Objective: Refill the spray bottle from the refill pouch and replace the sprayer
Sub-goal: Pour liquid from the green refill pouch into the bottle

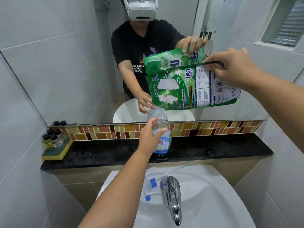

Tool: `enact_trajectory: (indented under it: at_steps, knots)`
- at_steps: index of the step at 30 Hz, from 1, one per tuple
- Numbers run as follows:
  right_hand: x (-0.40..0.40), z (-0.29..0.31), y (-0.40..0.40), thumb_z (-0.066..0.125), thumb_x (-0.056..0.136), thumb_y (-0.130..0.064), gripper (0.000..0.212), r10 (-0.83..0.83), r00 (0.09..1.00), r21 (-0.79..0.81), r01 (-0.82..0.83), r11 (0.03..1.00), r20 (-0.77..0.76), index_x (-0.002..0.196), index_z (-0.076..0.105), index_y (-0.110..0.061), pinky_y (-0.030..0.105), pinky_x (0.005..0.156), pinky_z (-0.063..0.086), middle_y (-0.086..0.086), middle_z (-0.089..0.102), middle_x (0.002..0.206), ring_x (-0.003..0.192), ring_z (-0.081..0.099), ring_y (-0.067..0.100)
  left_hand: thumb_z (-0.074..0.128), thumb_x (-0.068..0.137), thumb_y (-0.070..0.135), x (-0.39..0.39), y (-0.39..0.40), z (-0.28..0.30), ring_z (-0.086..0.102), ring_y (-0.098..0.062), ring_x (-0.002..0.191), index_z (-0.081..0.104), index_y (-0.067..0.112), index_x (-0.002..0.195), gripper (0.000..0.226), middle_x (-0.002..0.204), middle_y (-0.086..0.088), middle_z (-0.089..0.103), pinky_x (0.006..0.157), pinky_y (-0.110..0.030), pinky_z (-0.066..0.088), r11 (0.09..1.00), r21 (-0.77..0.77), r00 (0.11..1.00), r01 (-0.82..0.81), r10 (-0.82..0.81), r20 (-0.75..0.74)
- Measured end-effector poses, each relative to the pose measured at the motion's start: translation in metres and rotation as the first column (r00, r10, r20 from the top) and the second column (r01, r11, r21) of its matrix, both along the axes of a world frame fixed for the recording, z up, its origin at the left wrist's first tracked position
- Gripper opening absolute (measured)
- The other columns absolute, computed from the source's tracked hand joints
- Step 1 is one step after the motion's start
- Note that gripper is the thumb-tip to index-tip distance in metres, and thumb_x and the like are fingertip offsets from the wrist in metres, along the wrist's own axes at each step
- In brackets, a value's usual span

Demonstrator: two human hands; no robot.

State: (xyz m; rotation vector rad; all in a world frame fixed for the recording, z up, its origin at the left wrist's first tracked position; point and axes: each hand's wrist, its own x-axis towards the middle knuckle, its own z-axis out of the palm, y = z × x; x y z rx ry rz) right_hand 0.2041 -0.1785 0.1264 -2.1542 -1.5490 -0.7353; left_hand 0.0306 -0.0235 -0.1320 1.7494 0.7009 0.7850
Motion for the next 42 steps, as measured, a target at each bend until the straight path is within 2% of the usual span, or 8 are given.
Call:
enact_trajectory:
  at_steps: [7, 15, 21, 30, 37, 42]
  knots:
    - [-0.0023, 0.0000, 0.0011, 0.054, 0.094, -0.022, 0.022, 0.003, 1.000, 0.000, -0.003, 1.000, 0.009, 0.111, 0.068, -0.027, 0.040, 0.089, 0.025, -0.002, 0.059, 0.079, 0.086, 0.044, 0.023, 0.072, 0.082, 0.043, -0.0007, -0.0003, -0.0002, 0.049, -0.002, 0.106, 0.045, 0.046, 0.118, 0.045, 0.117, 0.016, 0.053, 0.072, -0.015, 0.041, 1.000, 0.008, 1.000, -0.001, 0.001, 0.006]
    - [-0.0030, 0.0003, 0.0020, 0.055, 0.093, -0.021, 0.022, 0.006, 1.000, 0.003, -0.006, 1.000, 0.018, 0.110, 0.068, -0.026, 0.041, 0.089, 0.025, 0.001, 0.060, 0.078, 0.087, 0.046, 0.027, 0.072, 0.082, 0.043, -0.0007, -0.0006, 0.0008, 0.050, 0.007, 0.098, 0.047, 0.045, 0.119, 0.045, 0.117, 0.018, 0.054, 0.065, -0.007, 0.037, 1.000, 0.014, 1.000, -0.001, 0.001, 0.003]
    - [-0.0031, 0.0012, 0.0024, 0.054, 0.093, -0.023, 0.022, 0.009, 1.000, 0.000, -0.009, 1.000, 0.029, 0.111, 0.068, -0.026, 0.040, 0.088, 0.026, 0.006, 0.065, 0.082, 0.090, 0.048, 0.029, 0.072, 0.082, 0.043, 0.0000, 0.0004, -0.0016, 0.049, -0.003, 0.108, 0.049, 0.038, 0.125, 0.049, 0.123, 0.012, 0.057, 0.070, -0.010, 0.037, 1.000, 0.009, 1.000, -0.006, 0.006, 0.011]
    - [-0.0048, 0.0021, 0.0050, 0.055, 0.094, -0.024, 0.022, -0.001, 1.000, -0.010, 0.001, 1.000, 0.027, 0.111, 0.068, -0.027, 0.041, 0.088, 0.027, 0.000, 0.059, 0.079, 0.085, 0.043, 0.022, 0.073, 0.082, 0.043, 0.0002, 0.0001, -0.0021, 0.047, 0.001, 0.107, 0.047, 0.045, 0.118, 0.044, 0.120, 0.015, 0.055, 0.071, -0.010, 0.036, 1.000, 0.016, 1.000, -0.008, 0.008, 0.015]
    - [-0.0046, 0.0002, 0.0045, 0.056, 0.094, -0.024, 0.021, 0.002, 1.000, -0.006, -0.002, 1.000, 0.017, 0.111, 0.068, -0.028, 0.041, 0.088, 0.027, -0.004, 0.053, 0.075, 0.083, 0.041, 0.022, 0.073, 0.083, 0.040, -0.0003, -0.0005, -0.0011, 0.047, -0.002, 0.109, 0.047, 0.045, 0.118, 0.044, 0.122, 0.013, 0.054, 0.073, -0.014, 0.041, 1.000, -0.001, 1.000, 0.001, -0.001, 0.023]
    - [-0.0039, 0.0012, 0.0039, 0.056, 0.094, -0.023, 0.022, 0.001, 1.000, -0.012, -0.001, 1.000, 0.005, 0.111, 0.068, -0.029, 0.043, 0.088, 0.027, -0.002, 0.057, 0.078, 0.083, 0.041, 0.022, 0.072, 0.083, 0.039, -0.0006, -0.0012, 0.0005, 0.048, -0.003, 0.110, 0.047, 0.043, 0.118, 0.043, 0.124, 0.011, 0.056, 0.079, -0.020, 0.044, 1.000, 0.006, 1.000, 0.004, -0.004, 0.021]
